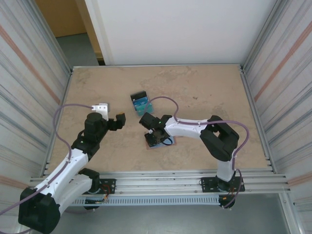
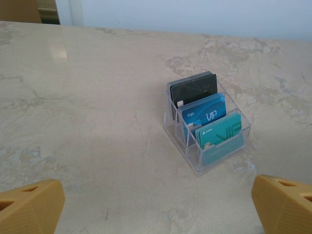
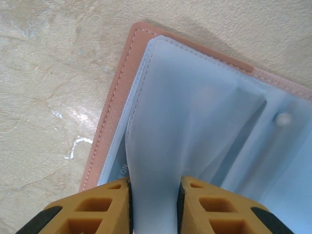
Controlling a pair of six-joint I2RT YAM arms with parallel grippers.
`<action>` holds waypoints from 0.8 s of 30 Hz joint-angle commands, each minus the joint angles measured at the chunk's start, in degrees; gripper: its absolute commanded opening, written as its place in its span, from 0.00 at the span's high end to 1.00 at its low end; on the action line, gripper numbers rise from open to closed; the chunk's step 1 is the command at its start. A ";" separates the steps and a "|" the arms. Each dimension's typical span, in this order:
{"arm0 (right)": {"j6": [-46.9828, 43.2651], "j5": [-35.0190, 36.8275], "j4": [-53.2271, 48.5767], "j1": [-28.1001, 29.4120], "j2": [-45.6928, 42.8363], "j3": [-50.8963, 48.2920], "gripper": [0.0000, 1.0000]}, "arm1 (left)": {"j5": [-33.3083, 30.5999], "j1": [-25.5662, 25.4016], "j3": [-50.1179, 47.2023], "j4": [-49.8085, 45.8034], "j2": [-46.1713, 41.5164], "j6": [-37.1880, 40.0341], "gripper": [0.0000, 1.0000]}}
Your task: Take the credit cards out of the card holder
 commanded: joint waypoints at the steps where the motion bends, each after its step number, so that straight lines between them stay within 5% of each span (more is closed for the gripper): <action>1: 1.84 -0.49 -0.30 -0.67 -2.89 -0.51 0.73 | -0.04 -0.81 2.07 -0.80 -1.20 1.41 0.01; 8: 3.14 3.28 -1.59 -1.29 -4.51 -0.80 0.71 | -5.57 -5.08 2.70 -3.70 -1.94 2.65 0.01; 24: 5.93 9.81 -4.89 -2.23 -6.76 -2.76 0.65 | -6.94 -5.76 3.09 -4.67 -3.31 2.76 0.01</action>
